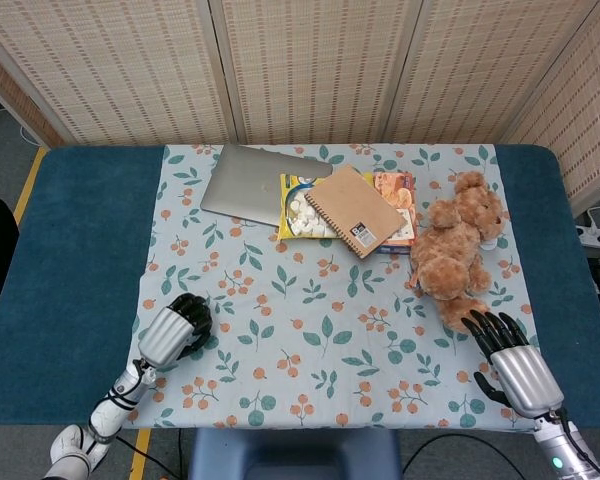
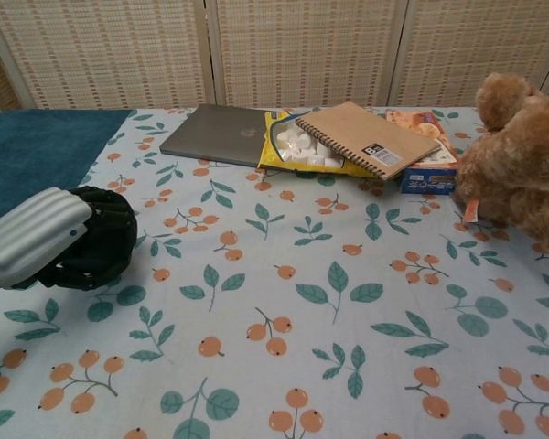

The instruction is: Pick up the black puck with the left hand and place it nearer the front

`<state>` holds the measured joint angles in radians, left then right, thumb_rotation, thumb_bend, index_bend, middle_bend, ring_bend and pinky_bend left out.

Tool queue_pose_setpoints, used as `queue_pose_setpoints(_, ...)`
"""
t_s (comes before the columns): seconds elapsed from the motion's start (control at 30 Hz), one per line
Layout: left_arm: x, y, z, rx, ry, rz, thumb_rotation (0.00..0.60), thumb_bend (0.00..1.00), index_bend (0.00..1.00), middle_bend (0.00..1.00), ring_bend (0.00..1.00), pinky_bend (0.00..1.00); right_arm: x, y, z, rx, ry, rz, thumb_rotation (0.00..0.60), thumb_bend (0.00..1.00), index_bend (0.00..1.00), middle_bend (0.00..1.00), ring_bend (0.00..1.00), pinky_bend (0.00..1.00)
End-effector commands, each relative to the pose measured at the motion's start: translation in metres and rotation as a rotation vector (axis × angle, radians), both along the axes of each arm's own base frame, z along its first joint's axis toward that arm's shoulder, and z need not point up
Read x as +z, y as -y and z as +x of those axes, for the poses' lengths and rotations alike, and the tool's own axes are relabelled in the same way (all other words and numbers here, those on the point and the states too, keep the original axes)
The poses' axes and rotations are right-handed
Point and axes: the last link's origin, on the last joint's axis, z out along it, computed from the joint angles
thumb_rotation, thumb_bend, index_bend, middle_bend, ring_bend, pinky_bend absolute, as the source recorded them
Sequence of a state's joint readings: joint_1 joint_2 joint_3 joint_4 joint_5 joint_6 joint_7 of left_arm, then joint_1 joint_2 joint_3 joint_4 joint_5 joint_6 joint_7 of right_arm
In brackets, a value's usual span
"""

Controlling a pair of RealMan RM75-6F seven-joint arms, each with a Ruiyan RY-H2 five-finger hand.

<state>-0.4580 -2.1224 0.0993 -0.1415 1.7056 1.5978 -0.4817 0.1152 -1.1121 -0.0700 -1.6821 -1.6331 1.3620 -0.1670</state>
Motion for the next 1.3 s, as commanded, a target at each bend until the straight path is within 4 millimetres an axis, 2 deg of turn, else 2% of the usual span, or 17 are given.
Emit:
queue_pose_setpoints(0.03, 0.001, 0.002, -0.002, -0.002, -0.005, -0.005, 0.6, 0.85, 0.65, 0.8, 0.77, 0.86, 0.0, 0.0, 0.0, 0.001, 0.001, -0.001, 0.6, 0.29, 0.0, 0.0, 0.0, 0.0)
queue_pose_setpoints(0.3, 0.002, 0.013, -0.013, 0.003, -0.027, -0.038, 0.6, 0.81, 0.62, 0.75, 0.68, 0.78, 0.0, -0.002, 0.001, 0.008, 0.003, -0.003, 0.6, 0.29, 0.0, 0.0, 0.0, 0.0)
queue_pose_setpoints(0.5, 0.001, 0.023, -0.023, 0.027, -0.018, -0.097, 0.6, 0.65, 0.52, 0.64, 0.56, 0.64, 0.0, -0.003, 0.002, 0.009, 0.003, -0.007, 0.6, 0.29, 0.0, 0.0, 0.0, 0.0)
queue_pose_setpoints(0.63, 0.001, 0.031, -0.028, 0.04, -0.001, -0.128, 0.6, 0.55, 0.43, 0.55, 0.46, 0.49, -0.001, -0.003, 0.002, 0.01, 0.0, -0.007, 0.6, 0.29, 0.0, 0.0, 0.0, 0.0)
queue_pose_setpoints(0.83, 0.0, 0.04, -0.033, 0.059, 0.026, -0.164, 0.6, 0.47, 0.23, 0.36, 0.29, 0.37, -0.002, -0.003, 0.002, 0.01, -0.002, -0.01, 0.6, 0.29, 0.0, 0.0, 0.0, 0.0)
queue_pose_setpoints(1.0, -0.001, 0.041, -0.035, 0.062, 0.007, -0.16, 0.6, 0.47, 0.15, 0.29, 0.22, 0.34, -0.002, -0.004, 0.003, 0.011, -0.004, -0.005, 0.6, 0.29, 0.0, 0.0, 0.0, 0.0)
queue_pose_setpoints(1.3, 0.003, 0.036, -0.035, 0.033, -0.065, -0.111, 0.6, 0.53, 0.22, 0.29, 0.23, 0.44, -0.003, -0.003, 0.002, 0.01, -0.007, -0.003, 0.6, 0.29, 0.0, 0.0, 0.0, 0.0)
